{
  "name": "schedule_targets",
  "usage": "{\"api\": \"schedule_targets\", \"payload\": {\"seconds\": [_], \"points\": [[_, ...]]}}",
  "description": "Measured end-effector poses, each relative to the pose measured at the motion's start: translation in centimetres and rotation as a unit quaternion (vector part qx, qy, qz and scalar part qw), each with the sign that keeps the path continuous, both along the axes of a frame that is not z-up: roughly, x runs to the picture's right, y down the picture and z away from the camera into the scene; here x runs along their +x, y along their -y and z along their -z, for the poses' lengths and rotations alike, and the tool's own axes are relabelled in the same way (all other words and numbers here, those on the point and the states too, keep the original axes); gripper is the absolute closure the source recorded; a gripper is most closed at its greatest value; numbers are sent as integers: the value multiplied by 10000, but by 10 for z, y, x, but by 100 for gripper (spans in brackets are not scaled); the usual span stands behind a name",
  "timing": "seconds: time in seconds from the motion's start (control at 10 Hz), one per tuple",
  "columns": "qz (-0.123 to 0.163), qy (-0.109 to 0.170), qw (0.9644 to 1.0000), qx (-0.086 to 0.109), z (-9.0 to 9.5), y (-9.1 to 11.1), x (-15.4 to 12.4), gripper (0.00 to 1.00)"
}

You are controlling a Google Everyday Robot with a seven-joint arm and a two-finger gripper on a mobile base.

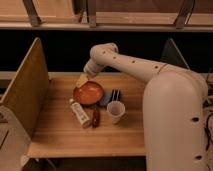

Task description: Place the ceramic cup in the ceramic bowl

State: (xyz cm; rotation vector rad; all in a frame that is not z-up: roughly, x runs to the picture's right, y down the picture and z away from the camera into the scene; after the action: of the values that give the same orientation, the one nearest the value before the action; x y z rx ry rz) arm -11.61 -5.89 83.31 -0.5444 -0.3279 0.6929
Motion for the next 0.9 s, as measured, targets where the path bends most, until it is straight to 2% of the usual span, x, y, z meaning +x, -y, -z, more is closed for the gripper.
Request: {"api": "schedule_targets", "payload": {"seconds": [0.2, 0.4, 0.6, 0.7, 0.8, 0.9], "points": [[179, -128, 9998, 20, 4, -13, 6, 20], [524, -533, 9971, 136, 17, -35, 28, 20], [681, -987, 9924, 272, 39, -53, 53, 20], [586, -1108, 9917, 288, 48, -60, 60, 20], [325, -1190, 9919, 285, 59, -68, 67, 20], [-123, -1224, 9920, 278, 67, -72, 71, 20]]}}
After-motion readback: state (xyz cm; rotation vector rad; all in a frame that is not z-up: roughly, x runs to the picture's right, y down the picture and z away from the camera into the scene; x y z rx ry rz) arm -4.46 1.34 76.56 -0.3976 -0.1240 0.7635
